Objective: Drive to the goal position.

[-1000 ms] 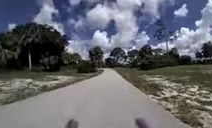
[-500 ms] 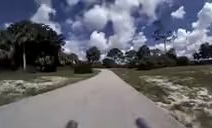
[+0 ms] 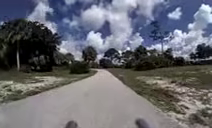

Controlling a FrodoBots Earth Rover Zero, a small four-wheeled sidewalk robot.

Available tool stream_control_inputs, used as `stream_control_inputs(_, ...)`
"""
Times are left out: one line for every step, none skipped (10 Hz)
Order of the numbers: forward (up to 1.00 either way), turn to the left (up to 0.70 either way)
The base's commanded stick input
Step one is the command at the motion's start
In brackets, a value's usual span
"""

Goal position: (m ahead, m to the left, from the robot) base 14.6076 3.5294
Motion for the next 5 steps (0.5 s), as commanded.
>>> stream_control_inputs(0.85, 0.34)
stream_control_inputs(0.85, 0.34)
stream_control_inputs(0.85, 0.31)
stream_control_inputs(0.85, 0.18)
stream_control_inputs(0.85, 0.04)
